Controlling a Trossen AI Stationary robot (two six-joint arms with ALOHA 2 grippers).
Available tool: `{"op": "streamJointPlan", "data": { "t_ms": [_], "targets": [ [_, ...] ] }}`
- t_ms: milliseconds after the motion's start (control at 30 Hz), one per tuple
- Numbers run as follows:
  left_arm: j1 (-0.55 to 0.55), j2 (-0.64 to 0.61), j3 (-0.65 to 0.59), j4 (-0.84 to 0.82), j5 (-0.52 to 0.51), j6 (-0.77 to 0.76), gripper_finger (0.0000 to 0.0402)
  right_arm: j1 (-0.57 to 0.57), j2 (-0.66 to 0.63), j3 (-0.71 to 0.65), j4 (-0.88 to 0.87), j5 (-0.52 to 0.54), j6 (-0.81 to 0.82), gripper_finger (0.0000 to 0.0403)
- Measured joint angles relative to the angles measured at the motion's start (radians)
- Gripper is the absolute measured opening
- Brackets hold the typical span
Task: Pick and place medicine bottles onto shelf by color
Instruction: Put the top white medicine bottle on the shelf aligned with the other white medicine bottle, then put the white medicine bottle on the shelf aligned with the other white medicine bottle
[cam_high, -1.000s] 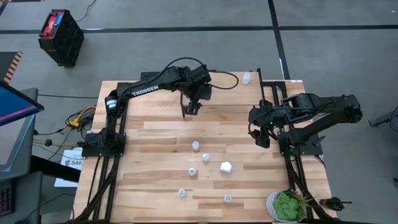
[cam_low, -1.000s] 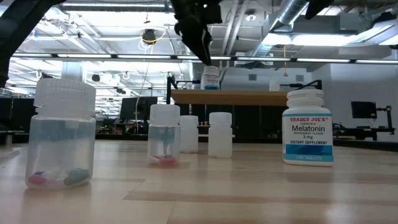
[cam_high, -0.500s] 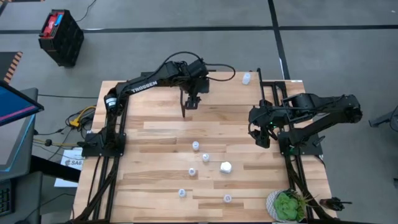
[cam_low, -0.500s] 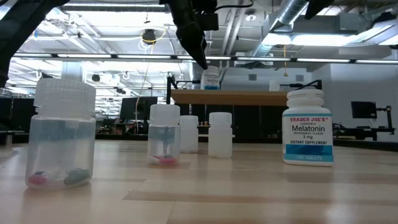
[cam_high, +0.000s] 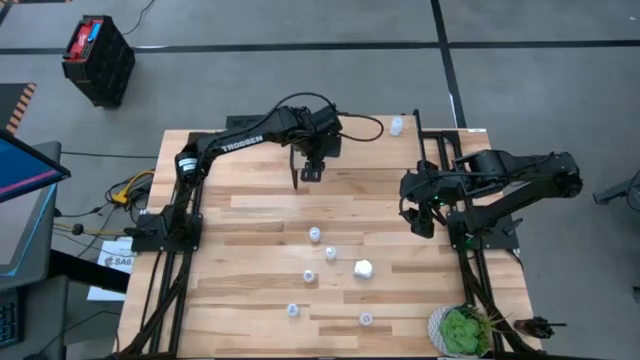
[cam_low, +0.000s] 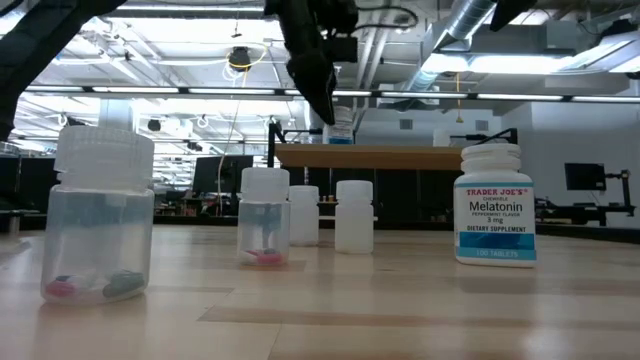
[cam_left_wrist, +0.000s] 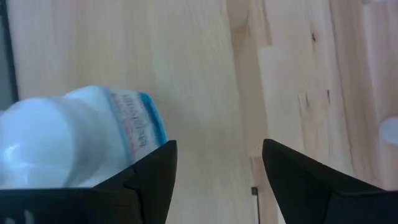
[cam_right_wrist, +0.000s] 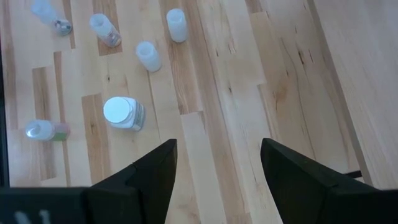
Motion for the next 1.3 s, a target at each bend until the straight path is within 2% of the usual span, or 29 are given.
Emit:
{"op": "streamJointPlan", "data": {
  "t_ms": [100, 233, 600, 767, 967, 1300],
  "targets": [
    [0.001, -0.004, 0.0, 0.001, -0.013, 0.004, 0.0224, 0.0, 0.0, 0.0, -0.001, 0.0, 0.0, 0.0254],
    [0.002, -0.004, 0.0, -0.004, -0.089, 0.005, 0.0224, 0.0, 0.0, 0.0, -0.001, 0.0, 0.0, 0.0254],
    [-0.004, -0.004, 0.0, -0.003, -0.078, 0.005, 0.0224, 0.0, 0.0, 0.0, -0.001, 0.0, 0.0, 0.0254],
    [-0.004, -0.004, 0.0, -0.009, -0.141, 0.005, 0.0224, 0.0, 0.0, 0.0, -0.001, 0.0, 0.001, 0.0254],
    [-0.004, -0.004, 0.0, -0.008, -0.166, 0.003, 0.0224, 0.0, 0.0, 0.0, -0.001, 0.0, 0.001, 0.0254],
    [-0.028, -0.004, 0.0, -0.011, -0.106, -0.002, 0.0224, 0.0, 0.0, 0.0, -0.001, 0.0, 0.001, 0.0254]
  ]
}}
